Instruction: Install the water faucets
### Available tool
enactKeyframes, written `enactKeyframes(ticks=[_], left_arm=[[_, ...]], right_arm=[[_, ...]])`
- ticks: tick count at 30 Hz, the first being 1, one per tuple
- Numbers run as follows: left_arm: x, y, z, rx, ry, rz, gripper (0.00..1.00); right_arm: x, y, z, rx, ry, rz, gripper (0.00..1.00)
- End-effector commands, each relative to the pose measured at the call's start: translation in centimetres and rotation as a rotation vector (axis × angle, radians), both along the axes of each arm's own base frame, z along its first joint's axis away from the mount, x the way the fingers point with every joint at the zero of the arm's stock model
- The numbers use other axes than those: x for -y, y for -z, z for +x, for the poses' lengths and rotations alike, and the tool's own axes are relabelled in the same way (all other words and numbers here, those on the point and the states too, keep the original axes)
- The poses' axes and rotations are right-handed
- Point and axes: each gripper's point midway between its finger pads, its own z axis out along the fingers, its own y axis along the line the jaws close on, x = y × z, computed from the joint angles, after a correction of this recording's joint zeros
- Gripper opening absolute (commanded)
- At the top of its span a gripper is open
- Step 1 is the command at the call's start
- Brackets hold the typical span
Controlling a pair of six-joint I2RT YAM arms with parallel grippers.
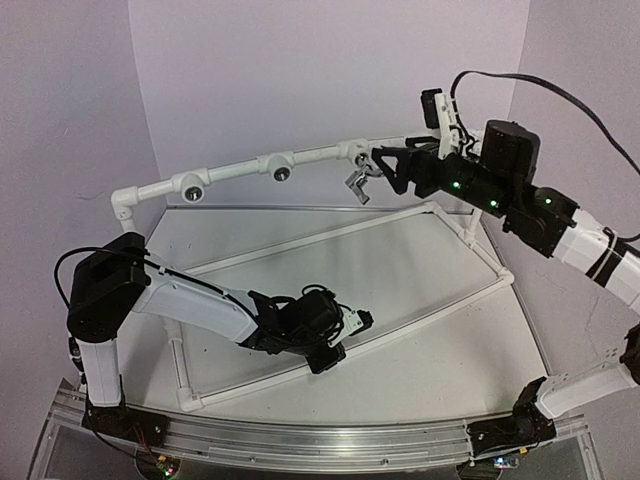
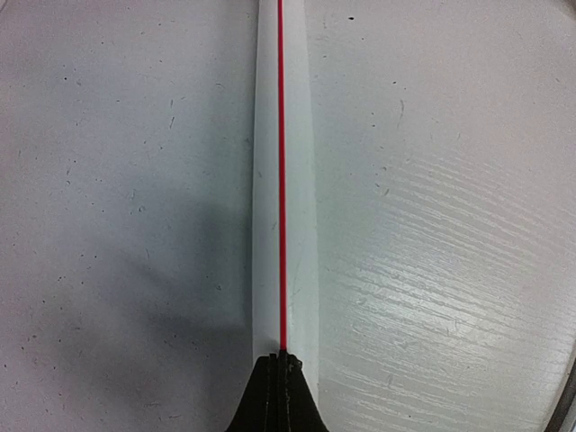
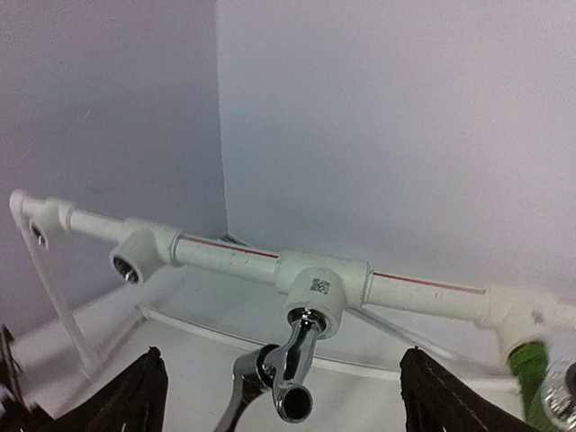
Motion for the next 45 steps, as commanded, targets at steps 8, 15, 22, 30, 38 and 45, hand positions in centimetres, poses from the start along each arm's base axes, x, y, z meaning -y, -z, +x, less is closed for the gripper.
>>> enactKeyframes(ticks=[8,15,22,30,38,45], left_arm=[[-6.7,8.2,-4.1,-0.181,0.039,0.323,0.0],[-6.5,8.2,-4.1,-0.179,0.041,0.322,0.0],[-6.7,8.2,-4.0,-0.179,0.035,0.326,0.0],[-6.7,8.2,-4.0,-0.178,0.031,0.328,0.0],[-7.4,8.2,-3.6,-0.163,0.024,0.345,0.0],[-10.3,8.9,-1.5,-0.205,-0.092,0.379,0.0]], right_arm=[[1.7,2.7,-0.6,0.839,-0.125,-1.215,0.95],[-0.5,2.4,1.7,1.063,0.036,-1.487,0.94],[-3.7,3.4,3.6,1.101,0.131,-1.527,0.78],[-5.1,3.4,4.9,0.979,0.296,-1.388,0.29],[-4.1,2.0,6.8,0.513,0.557,-0.692,0.0],[-2.7,3.2,7.7,0.028,0.572,0.092,0.0]])
